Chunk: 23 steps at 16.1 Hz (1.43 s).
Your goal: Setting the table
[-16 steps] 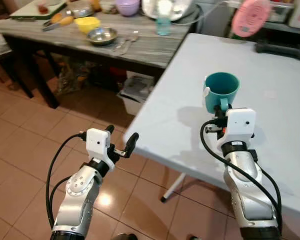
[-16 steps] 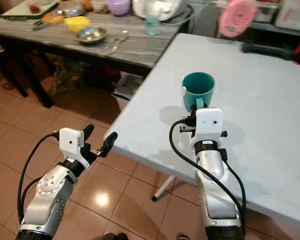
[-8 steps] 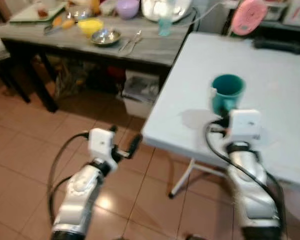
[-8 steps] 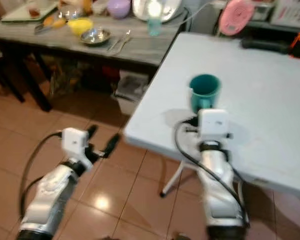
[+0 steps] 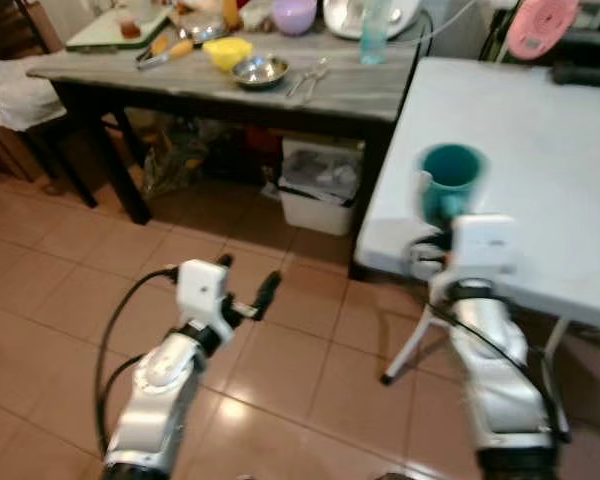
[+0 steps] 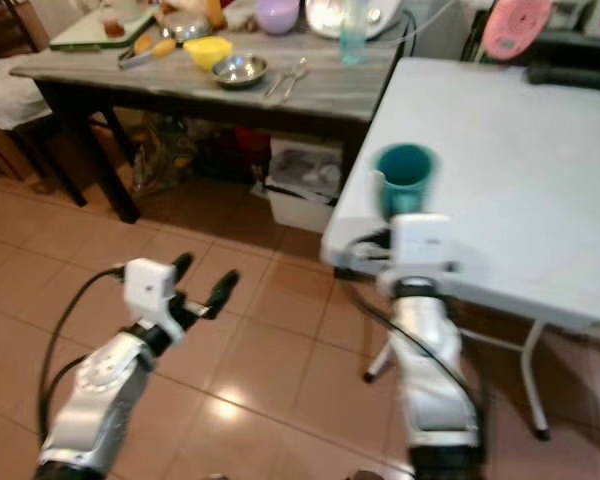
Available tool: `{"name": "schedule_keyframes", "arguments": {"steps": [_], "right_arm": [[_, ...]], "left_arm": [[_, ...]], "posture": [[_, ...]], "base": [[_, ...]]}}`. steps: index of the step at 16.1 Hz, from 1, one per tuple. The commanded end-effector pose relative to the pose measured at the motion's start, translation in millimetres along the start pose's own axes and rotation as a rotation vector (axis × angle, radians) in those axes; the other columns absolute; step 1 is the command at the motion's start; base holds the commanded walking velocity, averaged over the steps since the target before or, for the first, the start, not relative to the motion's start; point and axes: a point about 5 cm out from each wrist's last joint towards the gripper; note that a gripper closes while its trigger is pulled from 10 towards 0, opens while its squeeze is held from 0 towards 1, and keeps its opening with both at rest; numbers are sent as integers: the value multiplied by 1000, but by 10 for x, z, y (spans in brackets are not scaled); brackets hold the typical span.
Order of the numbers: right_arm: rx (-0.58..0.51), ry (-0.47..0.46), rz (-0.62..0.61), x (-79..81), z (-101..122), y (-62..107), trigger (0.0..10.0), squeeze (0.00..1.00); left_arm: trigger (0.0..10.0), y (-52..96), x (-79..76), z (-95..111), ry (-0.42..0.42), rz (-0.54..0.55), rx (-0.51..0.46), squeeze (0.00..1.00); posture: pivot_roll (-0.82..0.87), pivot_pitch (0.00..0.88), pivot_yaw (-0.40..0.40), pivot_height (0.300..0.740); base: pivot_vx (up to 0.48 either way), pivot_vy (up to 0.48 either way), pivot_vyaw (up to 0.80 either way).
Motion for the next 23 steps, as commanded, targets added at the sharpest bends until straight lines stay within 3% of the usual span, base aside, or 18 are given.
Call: {"name": "schedule_keyframes", "arguments": {"steps": [1,10,23], "right_arm": [[-28,11,-15,-63,51,-13,10000,0],[-41,23,-19,-84,62,-17,10000,0],[-52,66,-4,-76,62,-5,10000,0]], "left_arm": [[10000,-7,-25,5,-6,-7,-3,0],[10000,-9,-90,52,-6,-39,-42,0],[10000,-38,-147,58,-2,-59,-42,0]], "posture": [[-68,105,75,740],[-72,105,75,740],[-78,106,75,740]], "base": [[0,480,0],[27,0,0],[412,0,31]]}}
Point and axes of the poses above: a point about 5 cm out from each wrist's last joint towards the gripper, its own y axis pointing back from the gripper into the wrist, its own z axis along the axis of the wrist's last joint, x = y × z, and after that the axes turned 5 degrees about -y, right-handed
